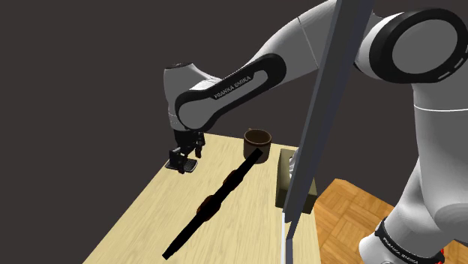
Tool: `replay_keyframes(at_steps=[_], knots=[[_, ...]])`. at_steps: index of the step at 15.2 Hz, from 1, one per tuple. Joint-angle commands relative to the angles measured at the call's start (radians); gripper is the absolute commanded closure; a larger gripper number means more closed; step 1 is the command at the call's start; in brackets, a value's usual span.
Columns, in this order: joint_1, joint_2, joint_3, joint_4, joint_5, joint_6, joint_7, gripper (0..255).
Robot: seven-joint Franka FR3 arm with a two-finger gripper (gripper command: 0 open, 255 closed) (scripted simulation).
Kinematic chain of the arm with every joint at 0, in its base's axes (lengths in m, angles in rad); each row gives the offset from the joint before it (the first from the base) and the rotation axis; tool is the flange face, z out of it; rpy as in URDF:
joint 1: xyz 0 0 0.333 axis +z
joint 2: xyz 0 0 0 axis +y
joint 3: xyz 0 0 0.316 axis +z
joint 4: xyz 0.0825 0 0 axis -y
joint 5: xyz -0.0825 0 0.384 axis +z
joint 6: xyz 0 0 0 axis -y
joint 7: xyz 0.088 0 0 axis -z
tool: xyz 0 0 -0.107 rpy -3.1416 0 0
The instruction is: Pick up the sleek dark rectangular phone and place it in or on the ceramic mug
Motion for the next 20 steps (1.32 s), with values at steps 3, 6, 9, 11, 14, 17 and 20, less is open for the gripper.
replay_keyframes(at_steps=[3, 6, 9, 11, 14, 17, 20], knots=[[0.001, 0.006, -0.001, -0.004, -0.002, 0.011, 0.001, 0], [0.001, 0.006, -0.001, -0.004, -0.002, 0.011, 0.001, 0], [0.001, 0.006, -0.001, -0.004, -0.002, 0.011, 0.001, 255], [0.001, 0.006, -0.001, -0.004, -0.002, 0.011, 0.001, 255], [0.001, 0.006, -0.001, -0.004, -0.002, 0.011, 0.001, 255], [0.001, 0.006, -0.001, -0.004, -0.002, 0.011, 0.001, 255], [-0.001, -0.012, 0.002, 0.010, 0.005, -0.021, -0.003, 255]])
